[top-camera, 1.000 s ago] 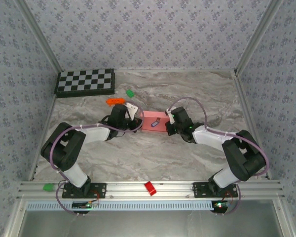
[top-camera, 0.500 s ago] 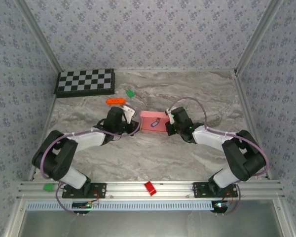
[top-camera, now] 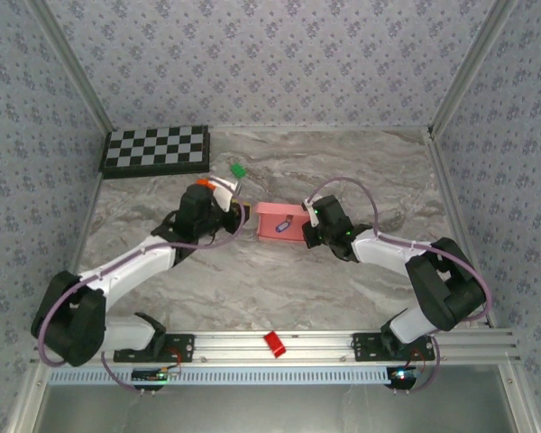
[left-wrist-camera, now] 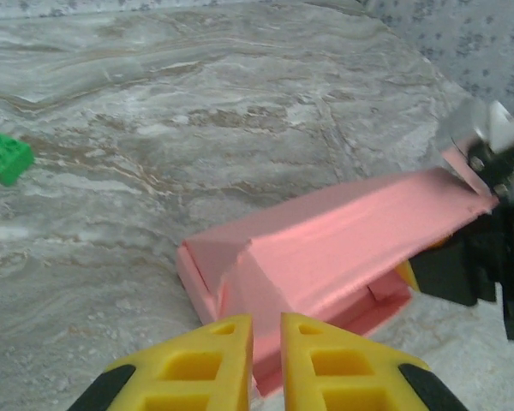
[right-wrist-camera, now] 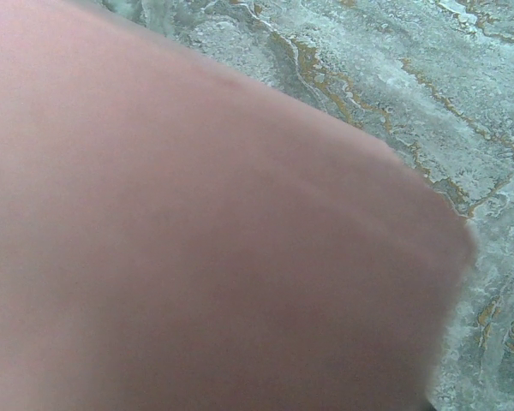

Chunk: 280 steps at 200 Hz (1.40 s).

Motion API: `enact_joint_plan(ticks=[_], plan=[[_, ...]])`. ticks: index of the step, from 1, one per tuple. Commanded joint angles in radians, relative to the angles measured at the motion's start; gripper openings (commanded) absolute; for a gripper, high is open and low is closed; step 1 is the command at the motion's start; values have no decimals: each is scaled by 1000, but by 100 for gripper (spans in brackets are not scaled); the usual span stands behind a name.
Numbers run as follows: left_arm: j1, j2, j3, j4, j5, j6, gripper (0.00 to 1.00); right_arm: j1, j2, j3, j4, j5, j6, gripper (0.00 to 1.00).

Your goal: Fold the paper box

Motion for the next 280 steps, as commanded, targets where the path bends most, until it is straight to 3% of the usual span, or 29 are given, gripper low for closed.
enact_joint_plan(ticks=[1,61,97,143,207,280], plan=[[-4,88,157,-106,-58,-38,16,7,22,-2,-12,4,17,10],[-4,354,442,-283,33,-87,23,9,24,7,-12,0,12,10],[-5,420,476,-330,74,-93,23,10,6,1,-18,-1,14,10],[-6,456,472,-345,93,-93,23,16,-29,-3,-41,-3,9,21],[-10,497,479,-353,93,-101,23,34,-96,-18,-108,-38,-6,46],[-13,510,487,-358,83,-97,23,41,-243,-63,-209,-97,-41,59]])
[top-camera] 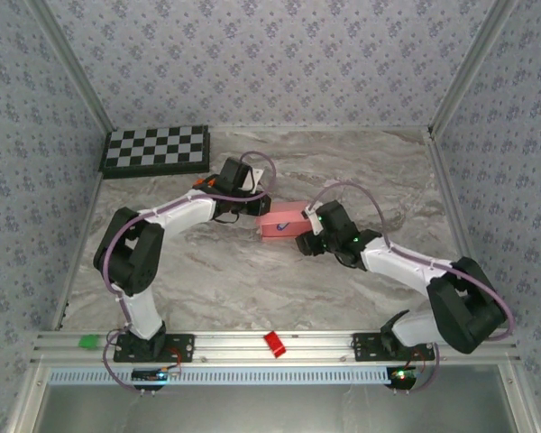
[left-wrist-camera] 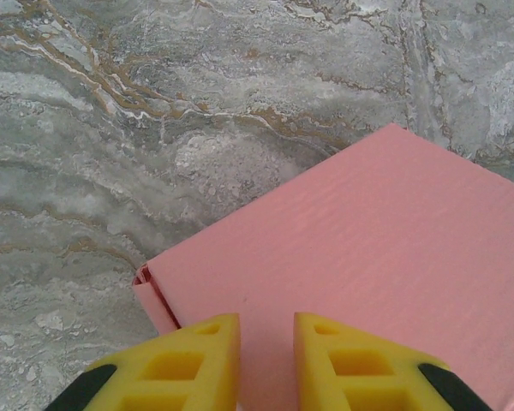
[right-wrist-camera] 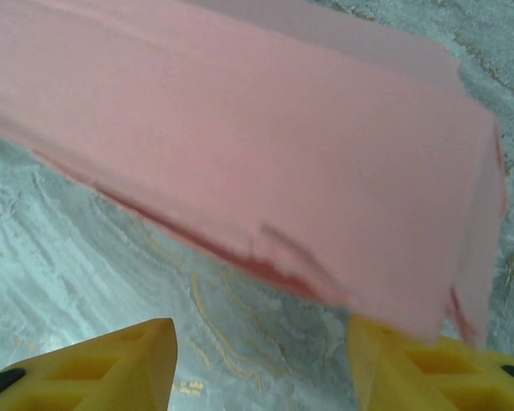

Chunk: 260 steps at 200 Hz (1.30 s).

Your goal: Fold the paper box

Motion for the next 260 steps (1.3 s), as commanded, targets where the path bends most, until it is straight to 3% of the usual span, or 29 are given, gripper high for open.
enact_joint_plan(ticks=[1,42,75,147,260], plan=[[-10,12,40,-21,9,1,23,5,-79,-21,-58,-36,-21,59],[-13,19,44,-29,8,8,23,-15,-238,-44,-77,-118,-7,61],[-14,18,37,-36,7,18,23,-101,-275,-34,-7,-193,45,63],[-19,15,17,-35,13,21,25,-200,58,263,-125,-158,108,56],[-53,40,-60,-6,16,-11,26,-215,301,313,-143,-175,132,55]])
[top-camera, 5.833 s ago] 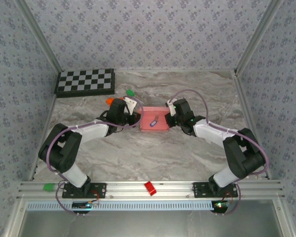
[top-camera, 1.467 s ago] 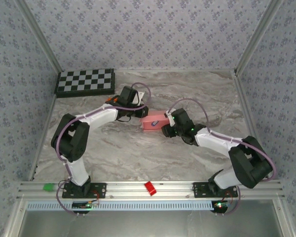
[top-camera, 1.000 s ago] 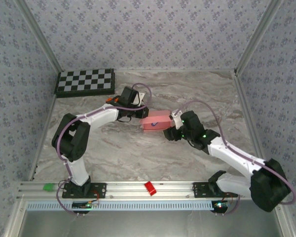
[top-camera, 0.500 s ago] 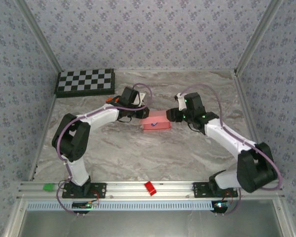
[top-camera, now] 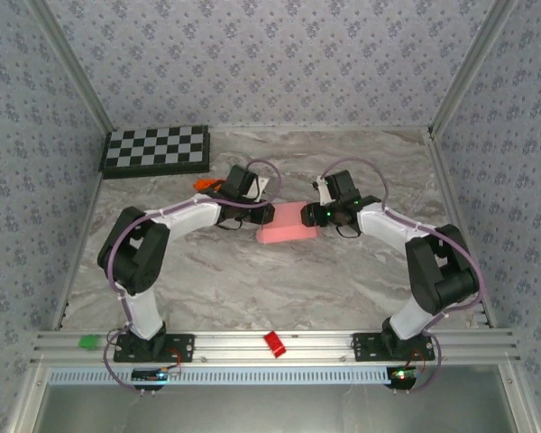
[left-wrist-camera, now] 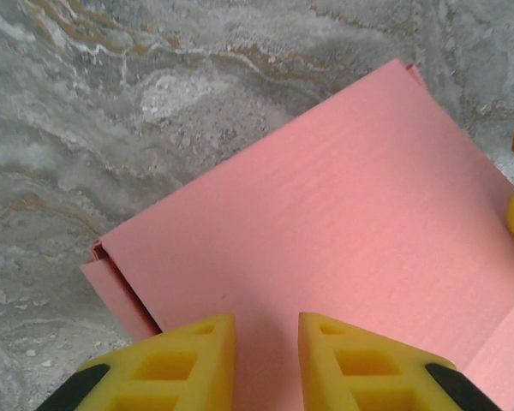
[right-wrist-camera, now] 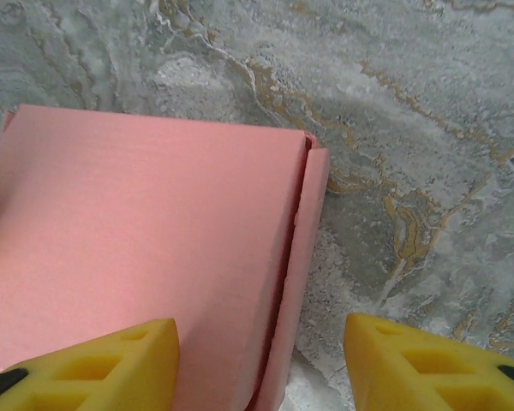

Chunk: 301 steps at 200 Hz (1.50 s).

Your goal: Fold the paper box

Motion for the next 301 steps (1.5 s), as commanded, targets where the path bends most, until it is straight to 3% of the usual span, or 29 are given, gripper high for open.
enact_joint_plan(ticks=[1,63,109,167,220,257,301], plan=[[-14,18,-25,-4,16,-13,26,-9,28,26,-19,-5,15,55],[-35,8,-87,23,5,-46,26,-10,131,85,-43,-30,-20,51],[-40,-75,-105,32,10,-61,27,-5,141,162,-119,44,-73,52],[26,-64,4,-21,-38,-3,41,-15,-38,101,-123,106,-36,56],[56,66,137,-76,-25,179,62,-23,-223,-79,-96,98,59,57],[89,144,192,-111,143,268,64,-18,-374,-236,-48,27,141,58],[97,177,173,-90,300,284,63,0,-482,-369,9,33,226,58]])
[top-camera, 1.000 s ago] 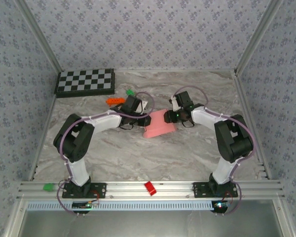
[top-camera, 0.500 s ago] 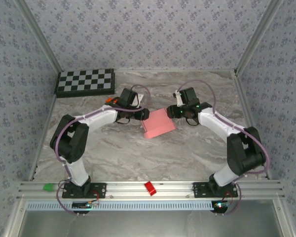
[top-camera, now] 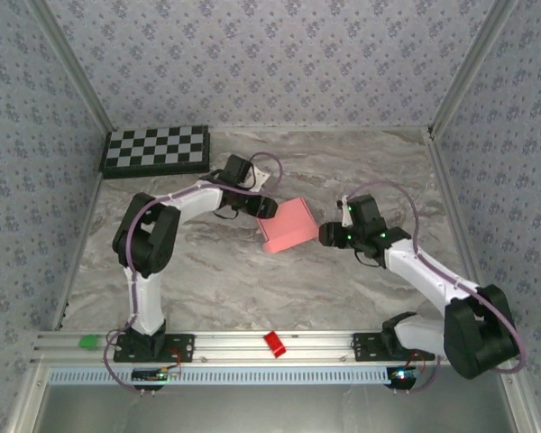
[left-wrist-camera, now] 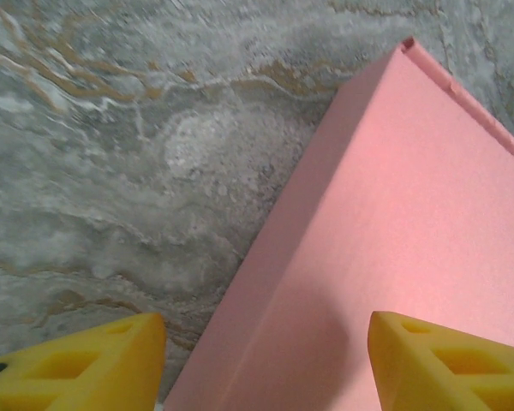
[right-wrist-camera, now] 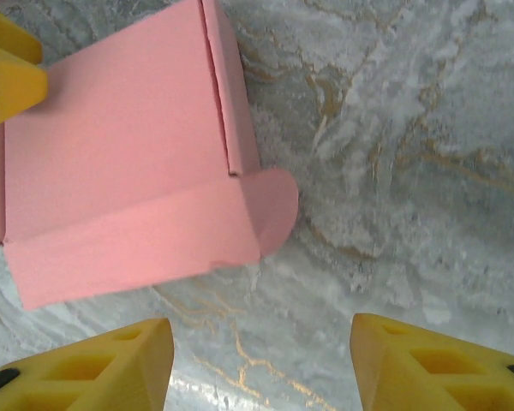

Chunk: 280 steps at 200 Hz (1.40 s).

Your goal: Fold the paper box

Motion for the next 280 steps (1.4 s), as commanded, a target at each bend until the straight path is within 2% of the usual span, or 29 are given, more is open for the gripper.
enact_joint_plan(ticks=[1,37,80,126,182,246,280], plan=[[0,5,5,-3,131,37,63,11,-39,-47,52,-18,70,58],[-1,-16,-41,8,170,14,59,28,-17,-98,147,-63,108,58],[-13,-78,-179,161,174,-111,53,52,87,-121,302,-112,171,56],[-50,-169,-277,214,113,-198,49,64,200,-93,384,-107,192,55],[-110,-263,-389,249,22,-317,48,59,353,28,368,-121,136,54],[-178,-314,-513,372,5,-452,49,55,514,224,253,-160,19,54],[-176,-392,-528,316,-151,-456,54,35,518,258,211,-165,12,56]])
